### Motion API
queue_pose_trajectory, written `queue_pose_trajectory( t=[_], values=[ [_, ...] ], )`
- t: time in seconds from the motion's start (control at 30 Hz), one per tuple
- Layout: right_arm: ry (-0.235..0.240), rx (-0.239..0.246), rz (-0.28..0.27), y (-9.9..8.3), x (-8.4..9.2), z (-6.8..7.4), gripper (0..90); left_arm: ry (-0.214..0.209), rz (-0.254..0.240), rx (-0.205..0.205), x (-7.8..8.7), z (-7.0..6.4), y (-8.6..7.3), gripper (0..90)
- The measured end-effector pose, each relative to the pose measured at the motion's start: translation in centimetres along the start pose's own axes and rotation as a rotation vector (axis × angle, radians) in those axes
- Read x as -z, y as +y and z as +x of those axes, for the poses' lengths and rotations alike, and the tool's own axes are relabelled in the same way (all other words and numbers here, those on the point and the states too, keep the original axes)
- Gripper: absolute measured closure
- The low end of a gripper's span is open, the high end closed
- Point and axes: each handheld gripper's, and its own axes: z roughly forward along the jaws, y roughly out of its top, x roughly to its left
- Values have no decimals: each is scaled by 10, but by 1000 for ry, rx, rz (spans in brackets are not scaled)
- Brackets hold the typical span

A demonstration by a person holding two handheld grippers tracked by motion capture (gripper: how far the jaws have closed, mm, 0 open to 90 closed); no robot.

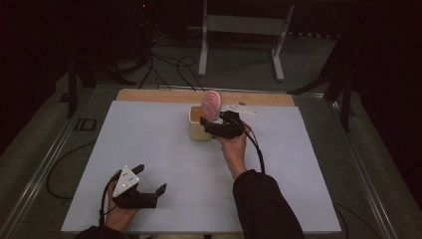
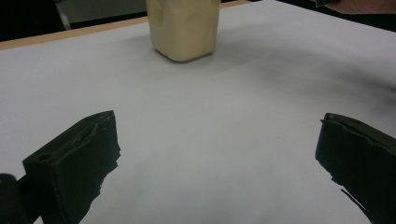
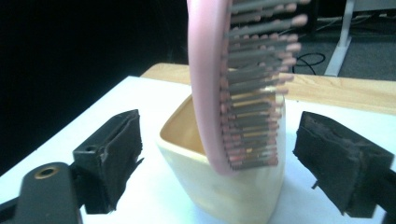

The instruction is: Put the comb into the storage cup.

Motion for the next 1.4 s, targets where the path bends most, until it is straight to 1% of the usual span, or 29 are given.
queue_pose_trajectory(
  t=[0.23, 0.3, 0.33, 0.37, 0.4, 0.6, 0.7, 0.77, 0.83, 1.03, 1.17, 1.2, 1.3, 1.37, 1.4],
  values=[
    [20, 20, 21, -2, 8, 1, 120, -1, 1, -2, -1, -1, 0, 2],
    [22, 37, 24, -4, 11, 1, 113, -1, 1, -1, -1, -1, 0, 2],
    [22, 37, 24, -4, 11, 1, 113, -1, 1, -1, -1, -1, 0, 2],
    [24, 59, 39, -5, 14, 1, 105, -1, 1, -1, -1, -1, 0, 2],
    [26, 66, 41, -5, 15, 1, 104, 0, 1, -1, -1, -1, 0, 2],
    [45, 79, 47, -8, 24, 1, 103, 1, 1, -1, -1, 0, 0, 2],
    [62, 105, 66, -13, 30, 2, 100, 2, 2, 0, -1, 0, 0, 2],
    [62, 107, 73, -15, 31, 2, 100, 1, 2, 1, -1, -1, 0, 2],
    [63, 120, 84, -19, 36, 2, 100, 2, 1, 0, -1, -1, 0, 2],
    [45, 131, 117, -27, 46, -3, 100, 4, 0, 0, 0, -1, 0, 2],
    [43, 158, 132, -31, 51, -4, 99, 5, -2, 2, 0, -1, 0, 2],
    [43, 173, 140, -34, 57, -5, 100, 6, -2, 2, 0, -1, 0, 2],
    [44, 176, 120, -39, 66, -6, 100, 6, -3, 2, 0, -1, 0, 2],
    [40, 182, 117, -40, 69, -6, 100, 7, -4, 3, 0, -1, 0, 2],
    [31, 187, 98, -44, 77, -6, 106, 7, -3, 2, 0, -1, 0, 2]
  ],
)
